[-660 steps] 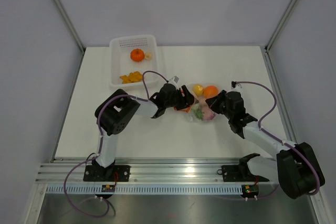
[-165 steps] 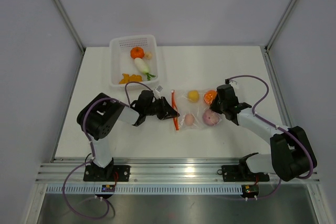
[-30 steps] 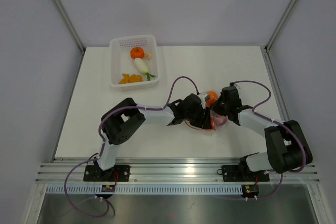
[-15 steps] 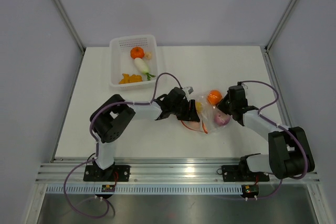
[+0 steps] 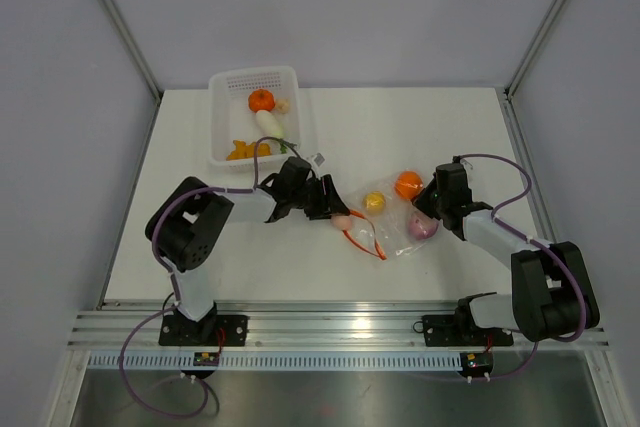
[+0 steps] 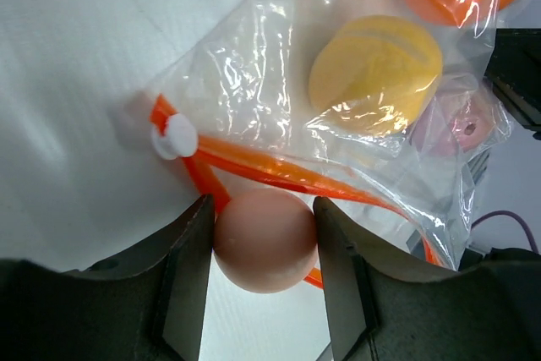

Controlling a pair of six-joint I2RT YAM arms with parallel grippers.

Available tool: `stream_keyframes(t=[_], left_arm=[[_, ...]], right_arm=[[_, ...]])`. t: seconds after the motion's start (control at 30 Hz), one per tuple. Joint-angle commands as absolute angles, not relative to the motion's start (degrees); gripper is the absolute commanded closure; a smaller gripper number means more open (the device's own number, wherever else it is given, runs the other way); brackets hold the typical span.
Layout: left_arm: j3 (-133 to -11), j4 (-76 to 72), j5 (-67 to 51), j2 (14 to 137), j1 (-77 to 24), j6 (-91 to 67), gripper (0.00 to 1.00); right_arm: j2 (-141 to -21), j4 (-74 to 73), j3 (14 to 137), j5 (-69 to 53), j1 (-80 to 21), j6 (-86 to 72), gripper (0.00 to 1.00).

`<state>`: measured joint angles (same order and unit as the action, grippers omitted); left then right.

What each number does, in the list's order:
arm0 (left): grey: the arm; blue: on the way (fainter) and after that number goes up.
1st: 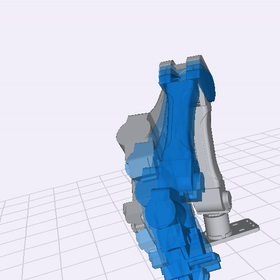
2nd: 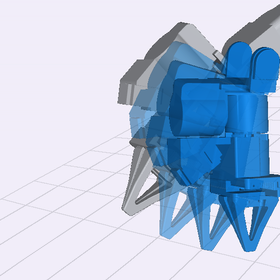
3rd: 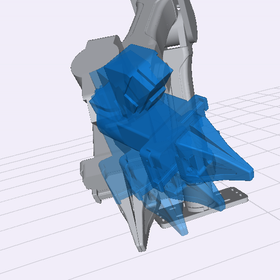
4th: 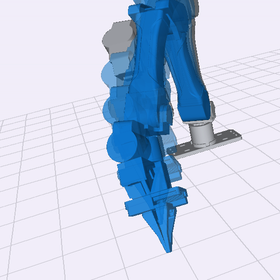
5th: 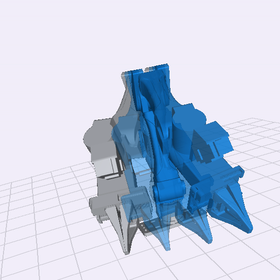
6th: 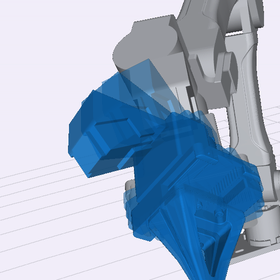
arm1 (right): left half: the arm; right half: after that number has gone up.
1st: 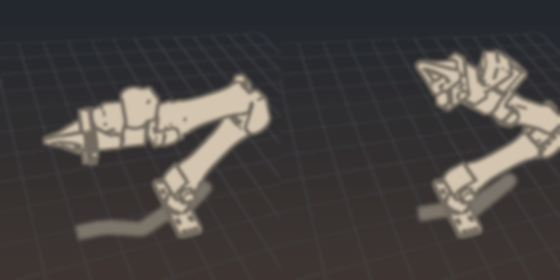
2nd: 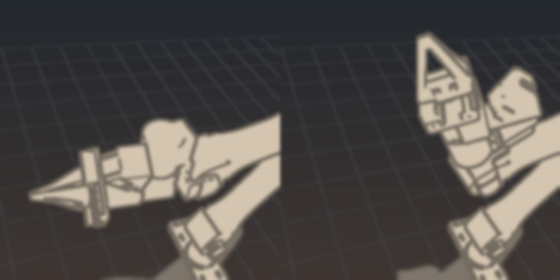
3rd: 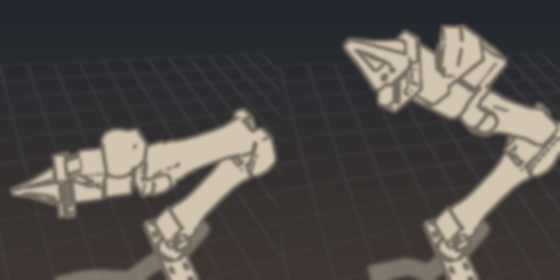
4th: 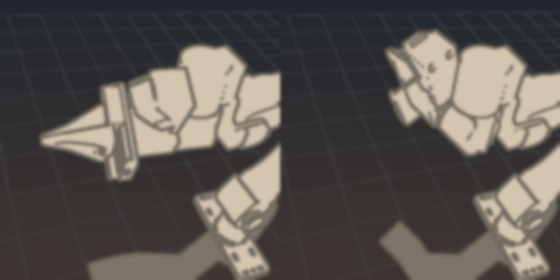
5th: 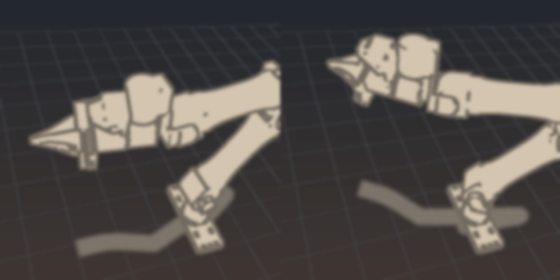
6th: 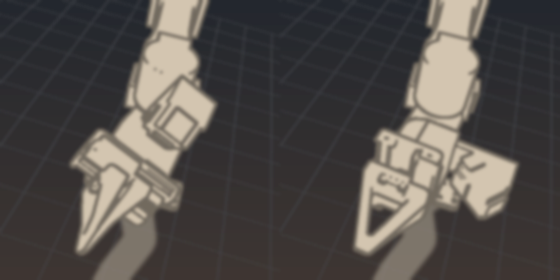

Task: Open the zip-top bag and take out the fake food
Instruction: Pick up the food from the zipper food storage bag.

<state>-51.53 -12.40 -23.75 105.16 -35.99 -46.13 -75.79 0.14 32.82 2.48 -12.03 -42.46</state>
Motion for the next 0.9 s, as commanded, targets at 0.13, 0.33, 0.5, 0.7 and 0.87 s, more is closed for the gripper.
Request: stream_keyframes(t=[0.13, 0.33, 0.5, 0.7, 0.87], left_arm=[[-48.34, -19.95, -30.85, 100.20, -33.14, -50.71, 0.71], [-47.46, -20.75, -31.91, 99.05, -32.61, -51.51, 0.71], [-47.72, -19.51, -30.85, 100.46, -32.26, -50.80, 0.70], [-47.02, -20.66, -33.48, 99.23, -31.38, -51.86, 0.70], [-47.28, -18.64, -32.08, 99.75, -31.38, -50.98, 0.66]], right_arm=[[-75.06, 0.26, 32.70, 3.78, -11.51, -42.27, 1.00], [-74.97, 0.35, 32.61, 3.34, -11.51, -42.19, 1.00], [-74.88, 0.44, 32.52, 2.99, -11.51, -42.19, 1.00], [-75.23, 0.79, 32.61, 2.37, -11.51, -42.19, 1.00], [-75.15, 0.70, 32.52, 2.20, -11.51, -42.10, 1.00]])
